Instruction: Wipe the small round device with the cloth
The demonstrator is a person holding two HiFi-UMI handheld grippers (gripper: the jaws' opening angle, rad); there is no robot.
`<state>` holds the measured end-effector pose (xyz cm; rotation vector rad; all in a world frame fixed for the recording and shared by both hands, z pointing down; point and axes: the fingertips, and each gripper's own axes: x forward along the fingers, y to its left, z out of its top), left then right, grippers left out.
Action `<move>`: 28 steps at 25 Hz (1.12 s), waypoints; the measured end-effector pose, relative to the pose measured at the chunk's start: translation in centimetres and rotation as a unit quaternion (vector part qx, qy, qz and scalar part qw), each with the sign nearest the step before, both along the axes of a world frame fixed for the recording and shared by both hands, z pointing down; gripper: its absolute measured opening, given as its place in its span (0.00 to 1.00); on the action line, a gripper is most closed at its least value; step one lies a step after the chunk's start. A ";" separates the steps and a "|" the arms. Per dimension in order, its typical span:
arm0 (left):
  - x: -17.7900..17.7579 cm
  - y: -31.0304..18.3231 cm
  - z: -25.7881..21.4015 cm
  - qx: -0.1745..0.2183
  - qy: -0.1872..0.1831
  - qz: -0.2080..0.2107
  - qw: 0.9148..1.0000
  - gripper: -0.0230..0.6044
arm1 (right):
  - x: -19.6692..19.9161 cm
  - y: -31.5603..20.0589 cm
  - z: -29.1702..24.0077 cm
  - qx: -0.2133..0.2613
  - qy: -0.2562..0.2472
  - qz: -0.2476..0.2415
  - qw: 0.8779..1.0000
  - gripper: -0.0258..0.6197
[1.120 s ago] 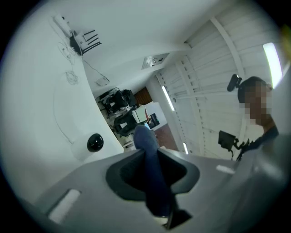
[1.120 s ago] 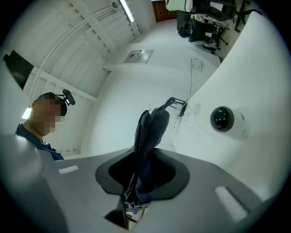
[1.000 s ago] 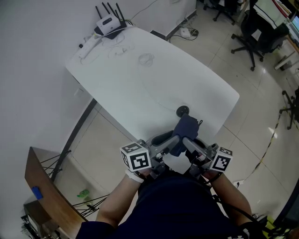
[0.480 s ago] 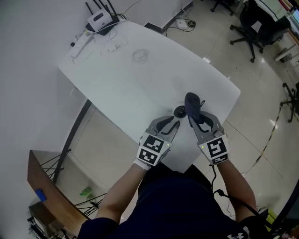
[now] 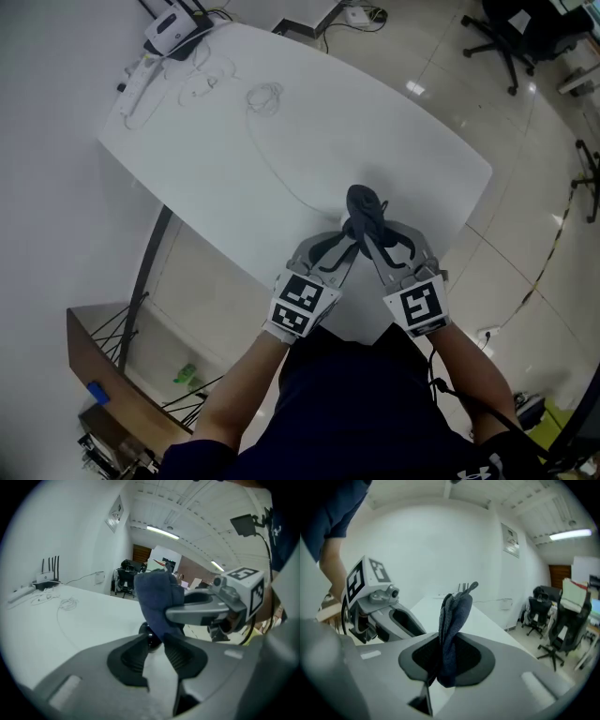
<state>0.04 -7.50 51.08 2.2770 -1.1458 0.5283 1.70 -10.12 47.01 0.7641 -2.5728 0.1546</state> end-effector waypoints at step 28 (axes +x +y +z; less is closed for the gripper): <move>0.4 1.2 0.3 0.016 -0.025 -0.001 1.000 0.21 | 4.8 -2.1 11.3 -0.257 -0.047 0.124 0.957 0.17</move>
